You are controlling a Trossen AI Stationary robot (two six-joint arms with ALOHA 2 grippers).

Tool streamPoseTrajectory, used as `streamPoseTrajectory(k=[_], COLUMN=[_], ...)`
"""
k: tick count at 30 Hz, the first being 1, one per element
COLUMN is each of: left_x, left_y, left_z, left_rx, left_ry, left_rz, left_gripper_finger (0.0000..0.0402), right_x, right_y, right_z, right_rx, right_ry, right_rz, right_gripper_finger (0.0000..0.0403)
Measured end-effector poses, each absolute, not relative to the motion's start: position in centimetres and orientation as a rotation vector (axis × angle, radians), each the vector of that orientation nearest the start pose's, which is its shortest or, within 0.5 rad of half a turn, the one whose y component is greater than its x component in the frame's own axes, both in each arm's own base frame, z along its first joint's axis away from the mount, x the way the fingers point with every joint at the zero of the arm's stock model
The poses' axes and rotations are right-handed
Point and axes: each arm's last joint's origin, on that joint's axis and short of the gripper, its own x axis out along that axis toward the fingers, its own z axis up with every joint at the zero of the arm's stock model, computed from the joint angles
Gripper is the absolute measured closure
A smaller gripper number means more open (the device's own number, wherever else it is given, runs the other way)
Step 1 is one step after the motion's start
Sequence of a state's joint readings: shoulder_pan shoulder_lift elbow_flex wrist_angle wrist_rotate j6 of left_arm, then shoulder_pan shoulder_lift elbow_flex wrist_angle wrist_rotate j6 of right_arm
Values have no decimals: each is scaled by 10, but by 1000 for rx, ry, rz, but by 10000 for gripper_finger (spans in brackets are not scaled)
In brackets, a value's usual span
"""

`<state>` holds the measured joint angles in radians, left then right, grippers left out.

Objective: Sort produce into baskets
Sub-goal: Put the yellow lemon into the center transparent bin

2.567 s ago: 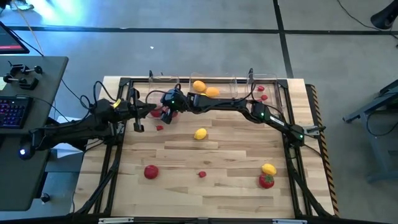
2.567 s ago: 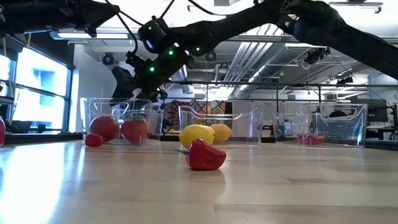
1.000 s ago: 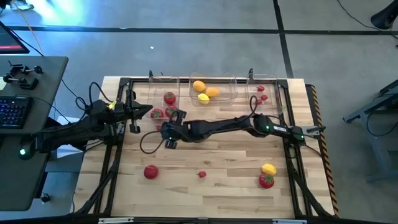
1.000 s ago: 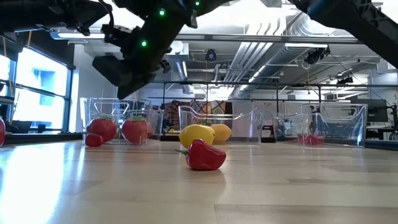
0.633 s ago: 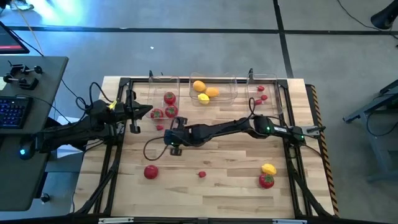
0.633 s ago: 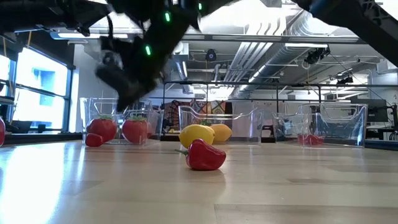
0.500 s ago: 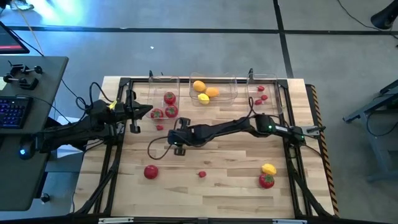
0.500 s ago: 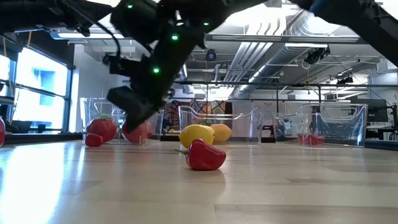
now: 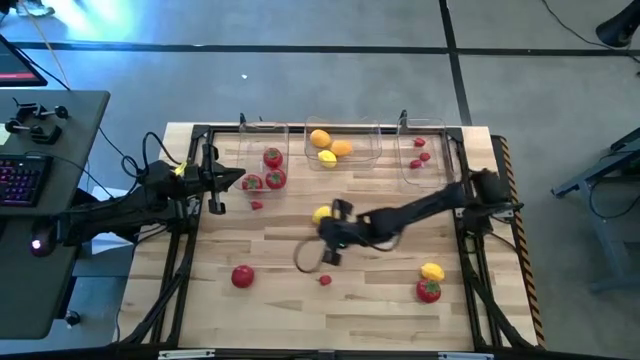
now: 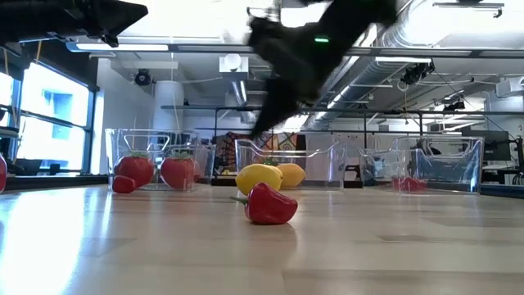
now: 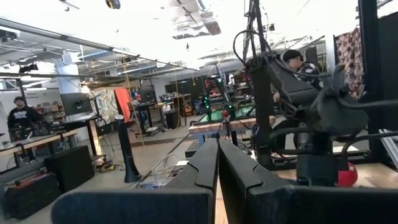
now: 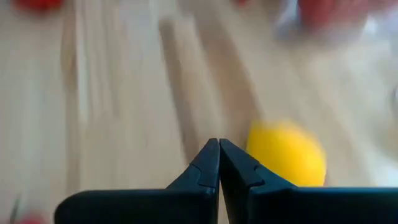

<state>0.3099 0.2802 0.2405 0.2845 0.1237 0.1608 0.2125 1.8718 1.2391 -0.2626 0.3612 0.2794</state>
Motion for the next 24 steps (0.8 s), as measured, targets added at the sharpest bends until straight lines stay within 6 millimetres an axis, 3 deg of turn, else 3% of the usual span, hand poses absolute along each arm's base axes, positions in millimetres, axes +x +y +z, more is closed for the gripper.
streamPoseTrajectory(k=[8, 13, 20, 24], left_x=[103, 103, 103, 103], left_y=[29, 29, 29, 29], left_z=[250, 250, 250, 250], left_rx=[212, 211, 210, 210], left_ry=[-225, -225, -224, -224], left_rz=[204, 204, 204, 204], left_gripper_finger=[401, 401, 401, 401], right_x=[294, 250, 216, 210], right_y=[107, 123, 143, 151], right_z=[211, 235, 240, 239], right_rx=[109, 189, 308, 390], right_ry=[1034, 1141, 1334, 1413], right_rz=[-351, -411, -385, -358], right_gripper_finger=[403, 403, 399, 364])
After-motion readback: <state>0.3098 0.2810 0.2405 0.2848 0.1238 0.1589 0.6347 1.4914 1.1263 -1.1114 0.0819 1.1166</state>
